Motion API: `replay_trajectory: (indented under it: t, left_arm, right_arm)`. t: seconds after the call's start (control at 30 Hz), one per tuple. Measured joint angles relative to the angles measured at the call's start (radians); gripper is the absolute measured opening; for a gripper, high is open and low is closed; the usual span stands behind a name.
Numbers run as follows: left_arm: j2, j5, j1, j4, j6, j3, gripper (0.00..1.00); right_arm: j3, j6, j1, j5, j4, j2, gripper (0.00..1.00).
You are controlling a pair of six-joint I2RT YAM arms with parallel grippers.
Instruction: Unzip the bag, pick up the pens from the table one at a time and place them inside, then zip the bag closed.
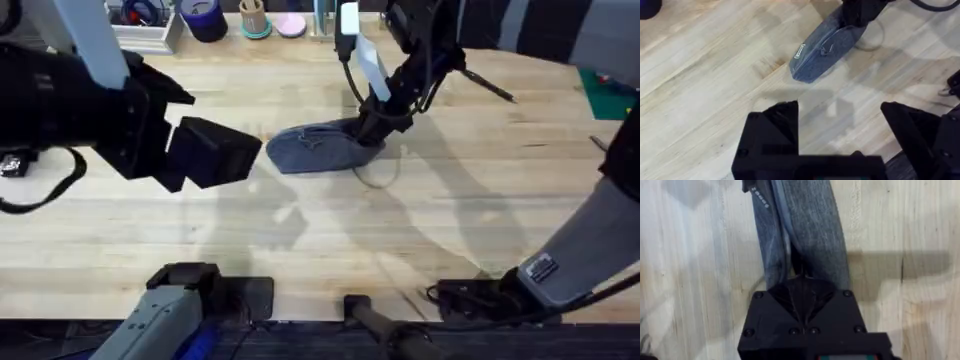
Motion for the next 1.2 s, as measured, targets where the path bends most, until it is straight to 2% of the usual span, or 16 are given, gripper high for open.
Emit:
replay_trajectory:
  t: [0.27,0.43,0.6,0.73,0.77,1.2]
  left_arm:
    - [0.000,0.000,0.000,0.000,0.000,0.000,0.995]
    - [0.000,0.000,0.000,0.000,0.000,0.000,0.995]
    - [0.000,0.000,0.000,0.000,0.000,0.000,0.995]
    - [0.000,0.000,0.000,0.000,0.000,0.000,0.995]
    - [0.000,0.000,0.000,0.000,0.000,0.000,0.995]
    - [0.000,0.000,0.000,0.000,0.000,0.000,0.995]
  right_arm:
    - [0.000,0.000,0.000,0.000,0.000,0.000,0.030]
    - [0.000,0.000,0.000,-0.004,-0.008,0.000,0.159]
    - [0.000,0.000,0.003,-0.019,-0.033,0.000,0.447]
    - [0.001,-0.010,0.003,-0.042,-0.027,-0.002,0.953]
    - [0.001,-0.010,0.004,-0.041,-0.007,-0.001,0.984]
    - [0.001,-0.011,0.009,-0.037,0.007,0.022,0.995]
